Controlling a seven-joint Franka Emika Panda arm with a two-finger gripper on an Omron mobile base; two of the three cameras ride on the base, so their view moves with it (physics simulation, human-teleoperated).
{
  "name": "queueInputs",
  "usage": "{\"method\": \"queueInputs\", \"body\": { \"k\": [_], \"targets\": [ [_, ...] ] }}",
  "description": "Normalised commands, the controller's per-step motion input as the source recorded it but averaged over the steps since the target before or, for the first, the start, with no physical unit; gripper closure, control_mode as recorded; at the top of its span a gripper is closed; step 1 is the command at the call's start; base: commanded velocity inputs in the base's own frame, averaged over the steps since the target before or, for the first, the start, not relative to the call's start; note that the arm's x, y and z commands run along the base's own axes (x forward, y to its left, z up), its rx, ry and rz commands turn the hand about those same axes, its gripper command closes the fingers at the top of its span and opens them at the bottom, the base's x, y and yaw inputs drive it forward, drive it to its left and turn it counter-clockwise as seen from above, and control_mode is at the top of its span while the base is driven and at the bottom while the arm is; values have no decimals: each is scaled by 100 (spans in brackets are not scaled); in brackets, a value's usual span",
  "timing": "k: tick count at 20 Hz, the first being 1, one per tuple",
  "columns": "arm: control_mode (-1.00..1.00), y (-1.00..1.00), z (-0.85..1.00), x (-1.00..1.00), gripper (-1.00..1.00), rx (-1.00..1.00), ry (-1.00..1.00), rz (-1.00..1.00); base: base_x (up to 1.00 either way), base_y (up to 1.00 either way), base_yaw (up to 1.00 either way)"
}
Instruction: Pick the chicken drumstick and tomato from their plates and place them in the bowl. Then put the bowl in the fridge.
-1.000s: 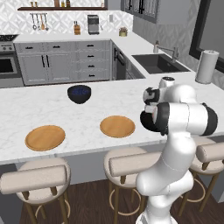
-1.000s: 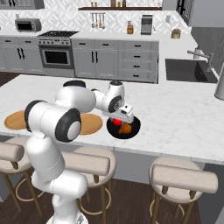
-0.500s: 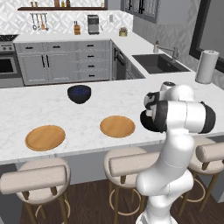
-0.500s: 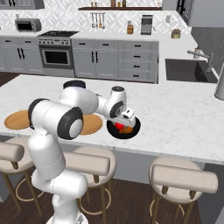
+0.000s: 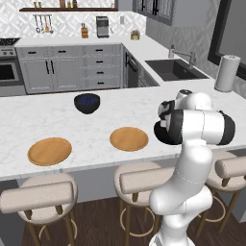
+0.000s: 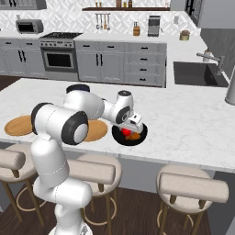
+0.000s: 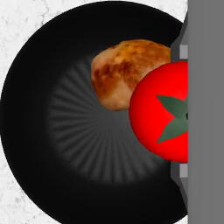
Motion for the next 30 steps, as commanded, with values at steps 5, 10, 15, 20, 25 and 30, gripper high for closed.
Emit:
{"method": "queueInputs", "body": {
  "k": [5, 10, 15, 20, 25, 30],
  "targets": [
    [-100, 0, 0, 0, -100, 0, 0, 0, 0, 0, 0],
    [-100, 0, 25, 0, -100, 0, 0, 0, 0, 0, 0],
    [-100, 9, 61, -27, -100, 0, -1, 0, 0, 0, 0],
    [-100, 79, 7, -2, -100, -5, 1, 8, 0, 0, 0],
    [-100, 91, -4, -1, -100, -9, 0, 7, 0, 0, 0],
    [-100, 21, -21, 2, -100, -4, 0, 3, 0, 0, 0]
  ]
}}
